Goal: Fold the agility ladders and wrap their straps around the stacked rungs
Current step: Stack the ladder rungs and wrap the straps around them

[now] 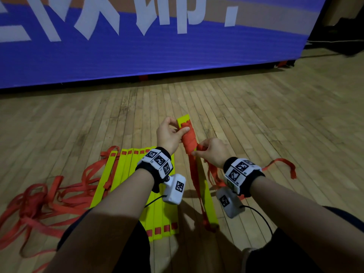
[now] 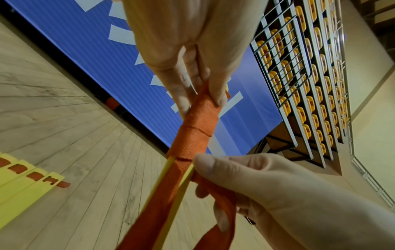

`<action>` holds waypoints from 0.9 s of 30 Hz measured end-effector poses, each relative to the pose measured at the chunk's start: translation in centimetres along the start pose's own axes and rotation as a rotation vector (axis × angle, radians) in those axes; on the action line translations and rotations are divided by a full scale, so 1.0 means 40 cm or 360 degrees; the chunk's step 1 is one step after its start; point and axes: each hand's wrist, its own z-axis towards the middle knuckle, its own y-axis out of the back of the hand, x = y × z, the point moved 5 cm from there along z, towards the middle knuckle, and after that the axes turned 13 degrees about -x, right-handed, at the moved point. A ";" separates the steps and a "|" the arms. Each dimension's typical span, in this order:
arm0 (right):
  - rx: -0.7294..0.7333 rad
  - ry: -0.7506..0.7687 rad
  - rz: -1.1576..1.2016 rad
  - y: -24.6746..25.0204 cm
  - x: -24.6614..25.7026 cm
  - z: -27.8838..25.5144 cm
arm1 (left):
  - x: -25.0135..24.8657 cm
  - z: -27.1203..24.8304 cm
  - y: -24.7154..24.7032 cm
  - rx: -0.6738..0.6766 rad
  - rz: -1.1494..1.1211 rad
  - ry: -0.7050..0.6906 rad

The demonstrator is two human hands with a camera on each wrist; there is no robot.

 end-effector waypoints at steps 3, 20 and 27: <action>-0.0149 0.0005 -0.0196 0.000 0.003 -0.002 | -0.002 -0.005 -0.012 0.0026 -0.0039 -0.0001; -0.0043 0.0100 -0.0219 0.037 0.002 -0.004 | 0.005 -0.025 -0.022 0.0857 -0.0156 0.0273; 0.0083 0.0080 0.0045 0.025 0.007 -0.003 | 0.001 -0.028 -0.019 0.0754 -0.0162 0.0293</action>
